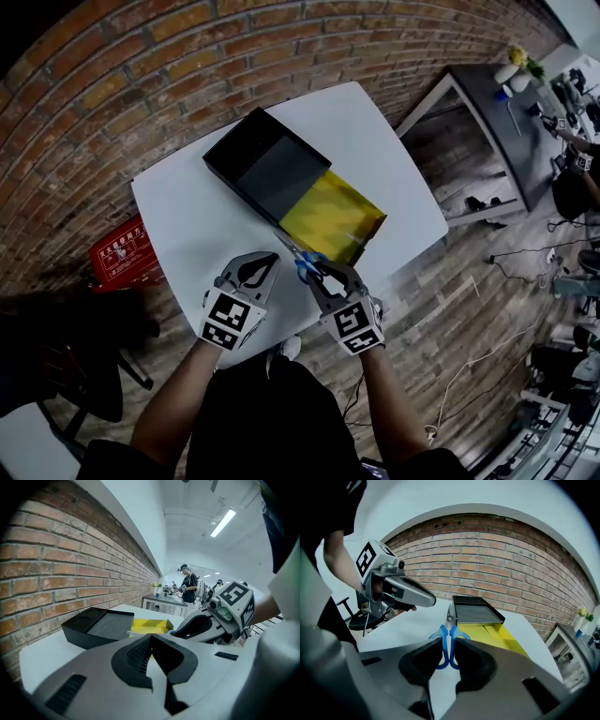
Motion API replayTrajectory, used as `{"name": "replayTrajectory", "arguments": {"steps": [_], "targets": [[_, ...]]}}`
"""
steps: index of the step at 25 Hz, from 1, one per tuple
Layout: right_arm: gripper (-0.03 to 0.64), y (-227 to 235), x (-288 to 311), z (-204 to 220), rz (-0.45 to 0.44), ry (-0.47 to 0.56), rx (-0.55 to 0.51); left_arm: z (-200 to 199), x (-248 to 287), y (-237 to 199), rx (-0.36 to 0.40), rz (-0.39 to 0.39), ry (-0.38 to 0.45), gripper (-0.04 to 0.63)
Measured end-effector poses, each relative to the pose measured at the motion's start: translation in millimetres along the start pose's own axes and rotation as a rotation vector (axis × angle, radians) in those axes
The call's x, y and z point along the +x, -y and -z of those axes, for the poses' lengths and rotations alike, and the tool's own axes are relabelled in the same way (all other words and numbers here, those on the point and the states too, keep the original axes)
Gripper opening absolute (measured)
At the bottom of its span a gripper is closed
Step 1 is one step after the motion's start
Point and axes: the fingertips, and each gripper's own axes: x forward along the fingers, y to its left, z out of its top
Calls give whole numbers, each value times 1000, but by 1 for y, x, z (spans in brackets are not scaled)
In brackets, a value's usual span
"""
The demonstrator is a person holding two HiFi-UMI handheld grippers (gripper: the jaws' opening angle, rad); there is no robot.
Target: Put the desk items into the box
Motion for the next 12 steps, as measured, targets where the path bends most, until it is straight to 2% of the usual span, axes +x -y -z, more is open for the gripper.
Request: {"name": "replayTrajectory", "arguments": {"steps": [4,12], "targets": [[94,21,-6,5,41,-1,28,-4,14,4,11,26,-3,14],[94,56,1,33,59,-61,47,-3,35,5,3,50,-19,14]]}}
